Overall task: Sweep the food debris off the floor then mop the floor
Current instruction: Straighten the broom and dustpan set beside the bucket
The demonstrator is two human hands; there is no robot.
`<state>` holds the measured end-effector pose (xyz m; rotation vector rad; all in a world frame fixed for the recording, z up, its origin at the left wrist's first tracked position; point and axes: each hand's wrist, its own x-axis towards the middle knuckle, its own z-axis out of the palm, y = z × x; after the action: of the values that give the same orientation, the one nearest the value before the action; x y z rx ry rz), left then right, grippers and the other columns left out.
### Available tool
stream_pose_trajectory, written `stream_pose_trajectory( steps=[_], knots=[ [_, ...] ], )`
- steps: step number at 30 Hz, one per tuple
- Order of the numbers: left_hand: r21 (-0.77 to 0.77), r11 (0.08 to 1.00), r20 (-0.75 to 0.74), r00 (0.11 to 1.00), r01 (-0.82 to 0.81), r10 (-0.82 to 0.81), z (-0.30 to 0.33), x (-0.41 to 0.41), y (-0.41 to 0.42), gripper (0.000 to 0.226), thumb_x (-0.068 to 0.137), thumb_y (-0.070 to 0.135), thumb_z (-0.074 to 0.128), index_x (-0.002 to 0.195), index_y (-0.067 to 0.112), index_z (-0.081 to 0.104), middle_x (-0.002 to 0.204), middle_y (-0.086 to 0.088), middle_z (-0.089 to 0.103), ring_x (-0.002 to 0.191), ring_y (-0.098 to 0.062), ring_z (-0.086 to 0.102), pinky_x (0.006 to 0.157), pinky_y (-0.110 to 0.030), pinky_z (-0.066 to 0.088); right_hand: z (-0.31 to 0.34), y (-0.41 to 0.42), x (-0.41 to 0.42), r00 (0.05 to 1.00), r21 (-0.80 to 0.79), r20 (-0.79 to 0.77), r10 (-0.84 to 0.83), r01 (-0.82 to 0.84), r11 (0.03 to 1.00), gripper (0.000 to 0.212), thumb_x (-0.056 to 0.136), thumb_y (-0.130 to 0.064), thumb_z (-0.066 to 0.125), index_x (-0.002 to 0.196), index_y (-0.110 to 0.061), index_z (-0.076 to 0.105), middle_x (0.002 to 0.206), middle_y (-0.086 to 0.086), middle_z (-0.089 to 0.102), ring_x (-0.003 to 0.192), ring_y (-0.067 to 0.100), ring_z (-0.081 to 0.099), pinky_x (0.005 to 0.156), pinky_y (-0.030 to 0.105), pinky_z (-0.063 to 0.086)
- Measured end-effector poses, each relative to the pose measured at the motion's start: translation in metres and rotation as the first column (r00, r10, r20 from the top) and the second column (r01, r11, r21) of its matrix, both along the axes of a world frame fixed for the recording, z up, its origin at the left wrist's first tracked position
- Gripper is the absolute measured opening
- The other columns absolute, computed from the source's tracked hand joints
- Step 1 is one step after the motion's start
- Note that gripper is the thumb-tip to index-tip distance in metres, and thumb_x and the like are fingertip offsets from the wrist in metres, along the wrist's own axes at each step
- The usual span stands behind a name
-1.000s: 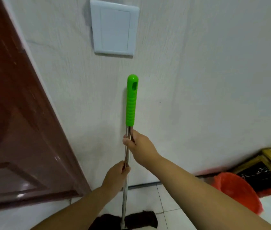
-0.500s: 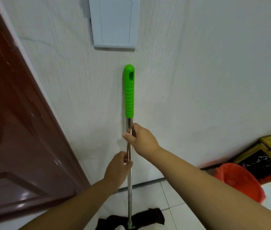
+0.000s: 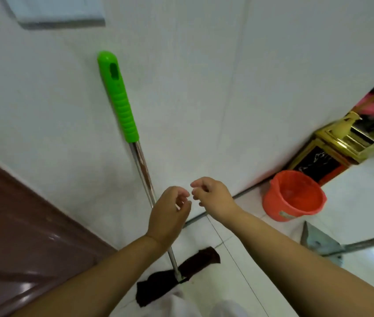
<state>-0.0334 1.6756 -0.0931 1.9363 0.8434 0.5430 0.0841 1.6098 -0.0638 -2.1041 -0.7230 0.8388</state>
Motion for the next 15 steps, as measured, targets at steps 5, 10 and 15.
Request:
stream_pose_trajectory(
  steps=[5,10,15],
  knots=[
    [-0.018,0.986,-0.075,0.983,0.165,-0.166,-0.011,0.04,-0.028,0.014,0.087,0.014,0.058,0.093,0.026,0.054,0.086,0.014,0.055,0.076,-0.001,0.054,0.062,-0.006,0.04,-0.007,-0.058,0.023,0.975,-0.028,-0.123,-0.186,0.184,0.983,0.021,0.093,-0.006,0.047,0.104,-0.014,0.062,0.096,0.01,0.068,0.085,0.019,0.067,0.074,0.029,0.055],
    [-0.069,0.938,-0.109,0.932,0.339,-0.345,-0.013,0.083,-0.077,0.007,0.091,0.016,0.054,0.09,0.024,0.055,0.079,0.012,0.056,0.071,-0.001,0.052,0.06,-0.008,0.041,-0.005,-0.131,0.043,0.915,-0.058,-0.222,-0.338,0.334,0.941,0.022,0.092,-0.003,0.047,0.107,-0.01,0.062,0.092,0.009,0.065,0.079,0.019,0.065,0.074,0.032,0.054],
    [-0.106,0.859,-0.111,0.853,0.5,-0.51,-0.009,0.12,-0.16,0.006,0.091,0.014,0.053,0.092,0.018,0.057,0.08,0.008,0.057,0.073,-0.006,0.053,0.065,-0.016,0.044,-0.009,-0.223,0.056,0.833,-0.081,-0.253,-0.492,0.489,0.869,0.025,0.094,-0.001,0.045,0.113,-0.005,0.061,0.093,0.01,0.065,0.074,0.015,0.064,0.067,0.025,0.052]
  ],
)
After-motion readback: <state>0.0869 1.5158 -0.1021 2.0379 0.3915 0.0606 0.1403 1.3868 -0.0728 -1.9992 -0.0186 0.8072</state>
